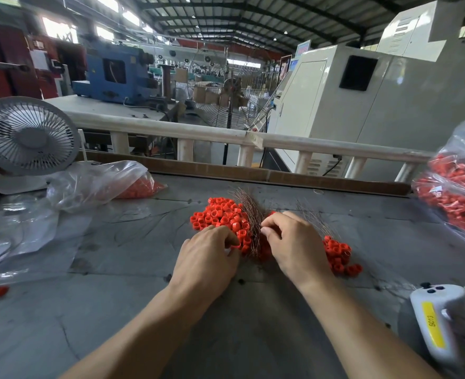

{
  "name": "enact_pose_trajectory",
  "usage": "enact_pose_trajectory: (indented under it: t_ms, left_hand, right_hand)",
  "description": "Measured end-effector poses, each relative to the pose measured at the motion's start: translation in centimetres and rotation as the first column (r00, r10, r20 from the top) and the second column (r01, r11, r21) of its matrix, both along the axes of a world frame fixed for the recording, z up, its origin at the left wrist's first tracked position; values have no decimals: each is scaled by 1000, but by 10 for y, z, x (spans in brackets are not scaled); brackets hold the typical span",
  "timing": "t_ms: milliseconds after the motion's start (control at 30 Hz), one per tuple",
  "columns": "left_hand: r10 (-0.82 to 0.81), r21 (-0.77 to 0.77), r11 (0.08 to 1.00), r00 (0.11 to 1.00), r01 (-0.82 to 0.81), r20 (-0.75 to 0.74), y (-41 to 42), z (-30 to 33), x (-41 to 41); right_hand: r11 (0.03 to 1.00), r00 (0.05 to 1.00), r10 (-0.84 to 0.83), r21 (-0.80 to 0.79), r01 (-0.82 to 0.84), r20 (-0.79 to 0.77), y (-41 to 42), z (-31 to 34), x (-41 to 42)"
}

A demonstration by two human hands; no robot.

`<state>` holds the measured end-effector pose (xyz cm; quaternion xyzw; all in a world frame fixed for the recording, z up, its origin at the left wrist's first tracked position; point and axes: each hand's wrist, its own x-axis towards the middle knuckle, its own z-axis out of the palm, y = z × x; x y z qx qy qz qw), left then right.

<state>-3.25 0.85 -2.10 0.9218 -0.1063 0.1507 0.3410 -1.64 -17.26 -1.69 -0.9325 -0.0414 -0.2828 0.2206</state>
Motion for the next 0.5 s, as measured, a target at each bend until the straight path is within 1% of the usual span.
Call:
enact_pose_trajectory:
  t_ms: [200, 300, 367, 433, 500]
  left_hand:
    - [0, -10, 1000, 1000, 0, -1, 0, -2, 3]
    - [4, -64, 998, 1000, -2, 25, -1, -3, 5]
    - [-12, -154, 988, 999, 20, 52, -2, -4, 6]
    - [-33, -256, 965, 996, 52, 78, -5, -3, 6]
    - [-46, -320, 944, 991, 85, 129, -6, -1, 5]
  right_hand:
    - [998, 976, 56, 12, -60, 212, 1, 12, -10]
    - [994, 941, 105, -2, -110, 321, 4, 19, -14]
    - [986, 928, 162, -29, -162, 337, 8, 23, -17]
    - [973, 919, 232, -64, -223, 319, 13, 23, -21]
    - [958, 913, 286, -76, -276, 291, 18, 22, -22]
